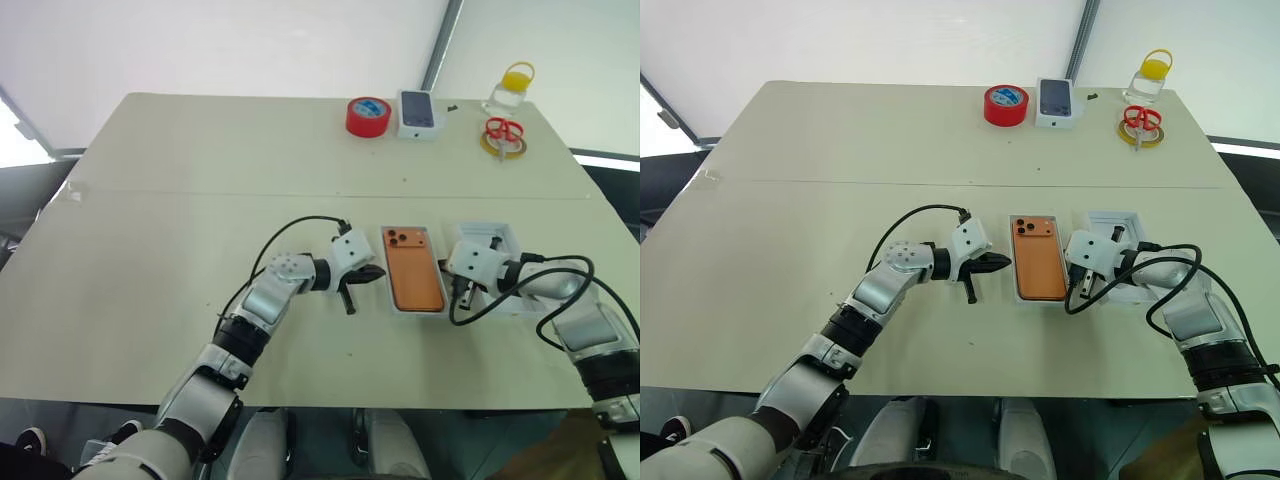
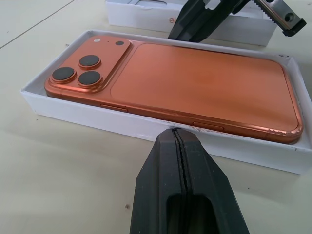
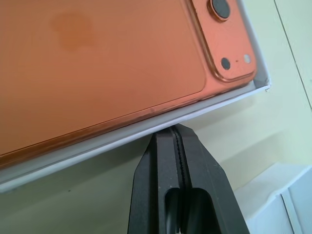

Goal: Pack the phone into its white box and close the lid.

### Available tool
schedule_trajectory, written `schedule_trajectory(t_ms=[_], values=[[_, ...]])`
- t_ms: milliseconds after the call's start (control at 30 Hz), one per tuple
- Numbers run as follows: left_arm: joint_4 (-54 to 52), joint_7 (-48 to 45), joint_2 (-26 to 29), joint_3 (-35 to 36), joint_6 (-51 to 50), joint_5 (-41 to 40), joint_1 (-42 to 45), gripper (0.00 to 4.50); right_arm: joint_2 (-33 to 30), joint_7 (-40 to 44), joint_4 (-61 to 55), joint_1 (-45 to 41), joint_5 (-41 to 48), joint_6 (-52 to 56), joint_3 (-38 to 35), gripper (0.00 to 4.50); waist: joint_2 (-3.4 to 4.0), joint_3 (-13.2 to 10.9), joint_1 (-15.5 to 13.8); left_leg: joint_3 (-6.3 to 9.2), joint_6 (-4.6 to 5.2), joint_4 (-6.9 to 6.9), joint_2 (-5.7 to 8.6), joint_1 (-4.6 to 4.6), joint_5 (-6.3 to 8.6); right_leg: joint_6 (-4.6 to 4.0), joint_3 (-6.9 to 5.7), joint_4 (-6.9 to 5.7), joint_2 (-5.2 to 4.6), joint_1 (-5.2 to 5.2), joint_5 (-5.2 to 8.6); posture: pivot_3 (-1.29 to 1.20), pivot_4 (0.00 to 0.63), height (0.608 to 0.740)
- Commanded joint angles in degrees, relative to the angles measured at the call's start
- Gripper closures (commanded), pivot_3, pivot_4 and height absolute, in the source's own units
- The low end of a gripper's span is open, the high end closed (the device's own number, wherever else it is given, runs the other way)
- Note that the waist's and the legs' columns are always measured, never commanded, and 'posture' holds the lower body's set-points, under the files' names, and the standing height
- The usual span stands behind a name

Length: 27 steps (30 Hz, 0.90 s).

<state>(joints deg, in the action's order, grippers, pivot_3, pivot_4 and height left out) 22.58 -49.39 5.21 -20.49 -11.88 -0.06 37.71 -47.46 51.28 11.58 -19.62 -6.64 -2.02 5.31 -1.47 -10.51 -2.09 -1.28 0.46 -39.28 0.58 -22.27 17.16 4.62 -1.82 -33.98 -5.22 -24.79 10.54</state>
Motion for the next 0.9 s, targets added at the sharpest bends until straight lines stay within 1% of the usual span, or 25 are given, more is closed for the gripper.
schedule_trajectory(t_ms=[33, 200, 267, 300, 367, 433, 467, 500, 533, 567, 600, 767, 833, 900], values=[[-2.4, 0.5, 1.4, 2.7, 1.4, -1.4, 0.3, 4.47, -1.5, 0.5, -2.5, 0.4, 1.6, -0.3, -2.3, 4.50, 0.00, 0.0, 0.1, 0.00, 0.00, 0.00, -0.01, 0.00, 0.00, 0.01, 0.00, 0.00, 0.01, 0.00, 0.00, 0.00, 0.150, 0.739], [-3.2, 0.2, 4.5, 5.7, 3.5, -3.0, 0.2, 4.47, -1.4, -1.7, -3.2, 0.1, 2.9, 1.3, -5.1, 4.50, 0.01, 0.0, 0.1, 0.00, 0.00, 0.00, -0.05, 0.01, 0.00, 0.01, 0.01, -0.01, 0.04, 0.00, -0.01, 0.00, 0.150, 0.739], [-3.1, -0.8, 5.9, 7.6, 3.9, -4.7, 0.4, 4.47, 0.8, -4.4, -2.6, -1.9, 4.9, 5.6, -7.2, 4.50, 0.01, 0.0, 0.1, 0.00, 0.00, 0.00, -0.05, 0.01, 0.00, 0.01, 0.01, -0.01, 0.04, 0.00, -0.01, 0.00, 0.150, 0.739], [-3.4, -2.1, 6.6, 8.5, 2.8, -6.0, 0.4, 4.24, 1.7, -3.8, -3.3, -2.6, 7.8, 9.6, -8.5, 4.25, 0.01, 0.0, 0.1, -0.01, 0.00, 0.00, -0.05, 0.01, 0.00, 0.00, 0.02, -0.01, 0.03, 0.00, -0.01, 0.00, 0.150, 0.739], [-4.4, -4.3, 8.2, 9.8, 2.6, -7.9, 0.2, 3.64, 2.5, -3.8, -4.7, -3.1, 10.1, 13.8, -9.8, 3.63, 0.03, 0.0, 0.1, -0.01, 0.00, 0.00, -0.07, 0.02, 0.00, 0.00, 0.02, -0.02, 0.04, -0.01, -0.01, 0.00, 0.150, 0.739], [-5.5, -5.7, 9.9, 11.0, 3.0, -9.2, -0.1, 2.62, 2.9, -4.6, -6.5, -3.2, 11.2, 17.5, -10.7, 2.63, 0.03, 0.0, 0.0, 0.02, 0.00, 0.00, -0.08, 0.01, 0.00, 0.02, 0.01, -0.04, 0.06, -0.01, -0.02, 0.00, 0.150, 0.739], [-5.9, -6.2, 11.0, 11.7, 3.6, -9.6, -0.3, 2.20, 2.6, -5.2, -7.4, -3.2, 11.2, 19.0, -10.9, 2.15, 0.04, 0.0, 0.0, 0.03, 0.00, 0.00, -0.08, 0.00, 0.00, 0.01, 0.00, -0.04, 0.06, -0.01, -0.03, 0.00, 0.150, 0.739], [-6.1, -6.6, 12.0, 12.1, 4.0, -9.9, -0.6, 1.60, 2.1, -5.5, -8.1, -2.9, 11.0, 20.1, -11.0, 1.54, 0.05, 0.0, 0.0, 0.03, 0.00, 0.00, -0.09, 0.00, 0.00, 0.01, 0.00, -0.04, 0.06, -0.02, -0.02, 0.00, 0.150, 0.739], [-6.3, -7.2, 13.0, 12.9, 4.6, -10.4, -1.0, 1.12, 1.5, -5.6, -8.5, -2.7, 11.0, 21.9, -11.1, 1.08, 0.05, 0.0, 0.0, 0.02, 0.00, 0.00, -0.09, 0.00, 0.00, 0.00, 0.00, -0.04, 0.06, -0.02, -0.02, 0.00, 0.150, 0.739], [-6.6, -7.7, 13.8, 13.4, 5.0, -10.8, -1.5, 0.58, 1.0, -5.8, -8.7, -2.6, 10.9, 23.8, -11.4, 0.49, 0.06, 0.0, 0.0, 0.02, 0.00, 0.00, -0.09, 0.00, 0.00, 0.00, 0.01, -0.04, 0.06, -0.02, -0.02, 0.00, 0.150, 0.739], [-7.2, -8.5, 14.9, 13.6, 5.2, -11.2, -2.3, 0.08, 0.5, -6.0, -9.2, -2.2, 10.8, 24.9, -11.6, 0.01, 0.07, 0.0, 0.0, 0.01, 0.00, 0.00, -0.09, 0.01, 0.00, -0.01, 0.01, -0.04, 0.06, -0.02, -0.01, 0.00, 0.150, 0.739], [-10.0, -11.8, 18.8, 15.2, 8.6, -13.2, -6.9, 0.03, -0.2, -8.7, -16.3, 2.2, 10.5, 32.3, -13.1, 0.00, 0.08, 0.0, 0.0, 0.01, 0.00, 0.01, -0.09, 0.00, 0.00, -0.03, 0.02, -0.05, 0.06, -0.03, 0.00, 0.00, 0.150, 0.739], [-11.0, -12.5, 19.7, 16.2, 10.6, -14.2, -8.7, 0.03, -0.2, -10.0, -18.7, 3.8, 10.8, 37.2, -14.2, 0.00, 0.08, 0.0, 0.0, 0.01, 0.00, 0.01, -0.10, 0.00, 0.00, -0.08, 0.02, -0.06, 0.06, -0.03, 0.02, 0.00, 0.150, 0.739], [-11.9, -13.2, 20.6, 17.0, 11.1, -15.3, -10.2, 0.03, 0.8, -11.5, -21.3, 4.1, 12.8, 44.3, -16.3, 0.00, 0.10, 0.0, 0.0, 0.01, 0.00, 0.01, -0.10, 0.00, 0.00, -0.16, 0.02, -0.06, 0.05, -0.03, 0.07, 0.00, 0.150, 0.739]])
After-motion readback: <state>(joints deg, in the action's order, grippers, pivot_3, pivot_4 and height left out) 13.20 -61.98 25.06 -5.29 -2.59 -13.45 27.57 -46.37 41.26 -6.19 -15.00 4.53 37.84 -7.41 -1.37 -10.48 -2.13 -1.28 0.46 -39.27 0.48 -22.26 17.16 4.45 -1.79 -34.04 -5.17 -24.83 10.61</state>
